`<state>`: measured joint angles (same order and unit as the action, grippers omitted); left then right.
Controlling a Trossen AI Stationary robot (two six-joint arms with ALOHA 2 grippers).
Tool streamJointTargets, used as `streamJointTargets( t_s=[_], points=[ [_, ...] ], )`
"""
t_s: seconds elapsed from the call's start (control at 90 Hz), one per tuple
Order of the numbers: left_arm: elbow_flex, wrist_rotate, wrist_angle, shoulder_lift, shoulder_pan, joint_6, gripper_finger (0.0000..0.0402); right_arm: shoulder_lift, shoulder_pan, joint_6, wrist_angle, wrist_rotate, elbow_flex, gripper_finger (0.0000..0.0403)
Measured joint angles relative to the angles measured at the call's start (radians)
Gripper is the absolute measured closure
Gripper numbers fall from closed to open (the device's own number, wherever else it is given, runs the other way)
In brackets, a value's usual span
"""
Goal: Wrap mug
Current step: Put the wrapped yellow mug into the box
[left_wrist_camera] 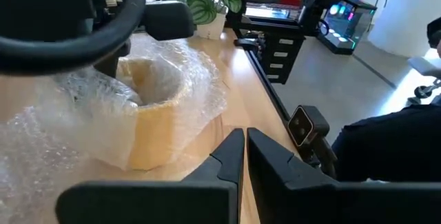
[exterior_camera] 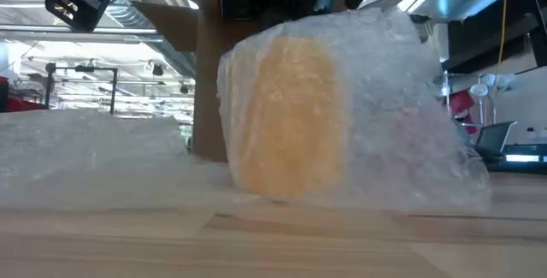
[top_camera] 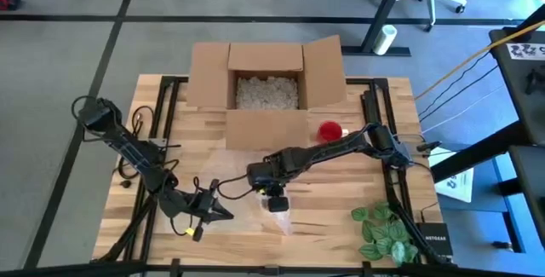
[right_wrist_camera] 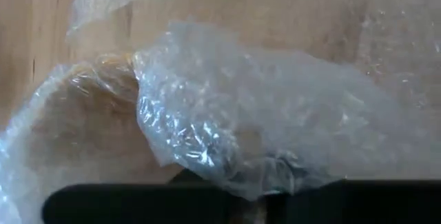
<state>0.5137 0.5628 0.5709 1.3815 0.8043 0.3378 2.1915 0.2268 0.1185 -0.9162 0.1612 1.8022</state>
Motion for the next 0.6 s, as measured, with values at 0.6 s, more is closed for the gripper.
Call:
streamJointTargets(
  t_s=[0.6],
  points=[
    [0.000,0.000,-0.004,0.000,0.000,0.004,0.0402,0.012,0.023,0.013,-0.373,0.020,0.429,0.0385]
  ],
)
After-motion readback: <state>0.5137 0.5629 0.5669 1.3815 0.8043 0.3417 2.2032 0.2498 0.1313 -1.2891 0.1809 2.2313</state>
